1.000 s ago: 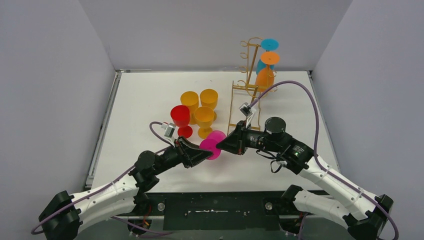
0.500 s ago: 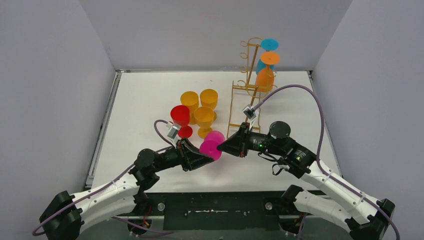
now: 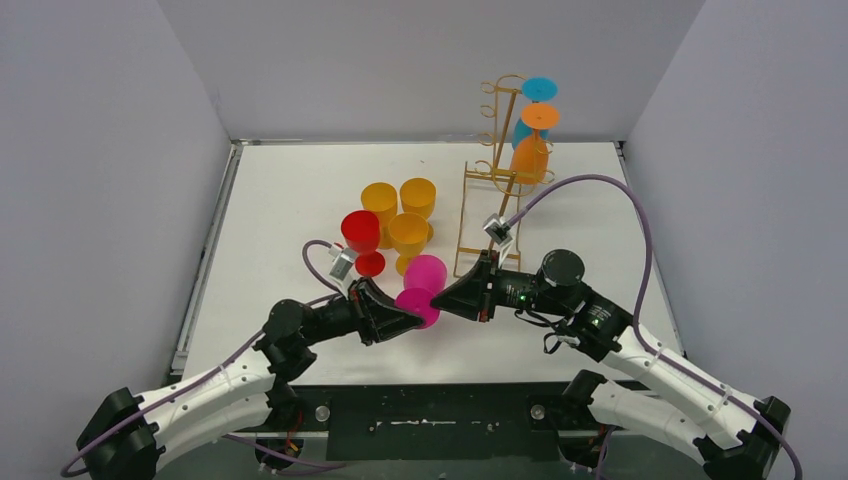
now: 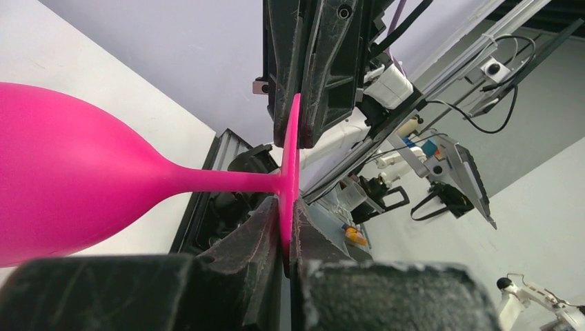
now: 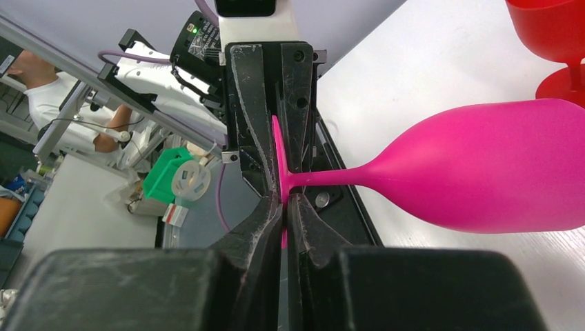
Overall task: Take the wine glass off the wine glass rack
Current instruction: Place the wine glass at the center of the board.
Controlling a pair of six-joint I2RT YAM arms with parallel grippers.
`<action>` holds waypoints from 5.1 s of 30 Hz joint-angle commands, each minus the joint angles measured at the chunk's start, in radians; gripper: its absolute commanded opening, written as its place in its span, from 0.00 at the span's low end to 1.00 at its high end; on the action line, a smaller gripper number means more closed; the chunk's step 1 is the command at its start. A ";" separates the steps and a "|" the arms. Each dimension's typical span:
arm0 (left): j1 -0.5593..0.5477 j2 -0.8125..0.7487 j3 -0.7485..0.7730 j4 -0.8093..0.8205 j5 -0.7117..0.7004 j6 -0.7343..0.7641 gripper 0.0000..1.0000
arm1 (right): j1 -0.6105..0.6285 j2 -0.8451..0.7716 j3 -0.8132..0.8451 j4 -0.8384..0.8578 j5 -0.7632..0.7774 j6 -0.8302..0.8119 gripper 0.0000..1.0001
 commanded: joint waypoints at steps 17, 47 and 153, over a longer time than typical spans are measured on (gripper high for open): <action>-0.013 -0.169 0.061 -0.187 0.054 0.331 0.00 | 0.013 -0.073 0.060 0.012 0.216 -0.003 0.57; 0.025 -0.235 0.141 -0.602 0.528 1.095 0.00 | -0.115 0.170 0.486 -0.423 -0.012 -0.147 0.74; 0.118 -0.466 0.144 -0.899 0.016 1.194 0.97 | 0.053 0.252 0.469 -0.546 0.285 -0.216 0.00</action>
